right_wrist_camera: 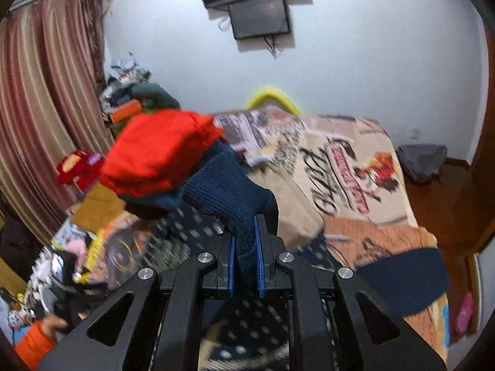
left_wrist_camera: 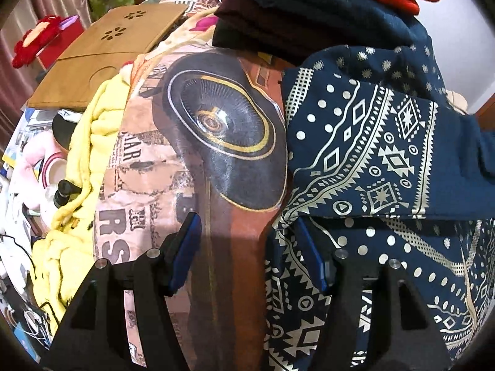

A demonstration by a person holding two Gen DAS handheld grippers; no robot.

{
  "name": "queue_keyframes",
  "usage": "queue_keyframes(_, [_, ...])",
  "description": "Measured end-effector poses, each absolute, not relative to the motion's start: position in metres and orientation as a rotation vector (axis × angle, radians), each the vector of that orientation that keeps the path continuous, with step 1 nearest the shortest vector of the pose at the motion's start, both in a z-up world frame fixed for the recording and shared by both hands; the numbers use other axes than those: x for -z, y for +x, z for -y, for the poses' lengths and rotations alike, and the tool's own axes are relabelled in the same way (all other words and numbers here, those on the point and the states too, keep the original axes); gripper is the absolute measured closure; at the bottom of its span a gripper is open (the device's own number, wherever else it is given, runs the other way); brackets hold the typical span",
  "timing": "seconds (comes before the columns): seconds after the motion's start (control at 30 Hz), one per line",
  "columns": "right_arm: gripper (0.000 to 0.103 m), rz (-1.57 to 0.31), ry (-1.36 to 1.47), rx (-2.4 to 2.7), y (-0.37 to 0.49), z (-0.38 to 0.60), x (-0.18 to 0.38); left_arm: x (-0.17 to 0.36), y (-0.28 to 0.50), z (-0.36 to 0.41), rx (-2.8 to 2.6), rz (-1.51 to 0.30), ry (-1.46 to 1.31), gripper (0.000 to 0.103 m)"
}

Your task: Fold large clothes

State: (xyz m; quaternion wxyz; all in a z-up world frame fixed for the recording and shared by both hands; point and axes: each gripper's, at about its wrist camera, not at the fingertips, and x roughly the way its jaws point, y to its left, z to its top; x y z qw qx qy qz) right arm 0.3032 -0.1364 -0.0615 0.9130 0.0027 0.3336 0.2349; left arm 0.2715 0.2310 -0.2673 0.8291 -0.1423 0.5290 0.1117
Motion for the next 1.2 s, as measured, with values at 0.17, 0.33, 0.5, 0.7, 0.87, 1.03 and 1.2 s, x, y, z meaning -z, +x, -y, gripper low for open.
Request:
queue_keyframes(0.17, [0.093, -0.799, 0.009, -0.442, 0.301, 0.163, 0.096, 0.269, 0.269, -0.216, -0.247, -1.133, -0.227, 0.041])
queue_keyframes(0.33, [0.093, -0.872, 0.041, -0.380, 0.294, 0.184, 0.122, 0.270, 0.267, -0.203, -0.265, -1.138, -0.172, 0.041])
queue_keyframes(0.5, [0.093, -0.938, 0.114, -0.347, 0.287, 0.209, 0.142, 0.272, 0.266, -0.198, -0.278, -1.149, -0.152, 0.041])
queue_keyframes(0.7, [0.093, -0.964, 0.142, -0.336, 0.279, 0.228, 0.150, 0.260, 0.256, -0.187, -0.245, -1.158, -0.163, 0.041])
queue_keyframes(0.87, [0.087, -0.956, 0.170, -0.323, 0.275, 0.250, 0.144, 0.233, 0.243, -0.162, -0.225, -1.097, -0.071, 0.041])
queue_keyframes(1.03, [0.054, -0.905, 0.223, -0.271, 0.277, 0.277, 0.132, 0.195, 0.241, -0.137, -0.180, -1.004, -0.019, 0.041])
queue_keyframes(1.2, [0.041, -0.875, 0.306, -0.154, 0.288, 0.316, 0.128, 0.157, 0.255, -0.116, -0.132, -0.884, -0.036, 0.038])
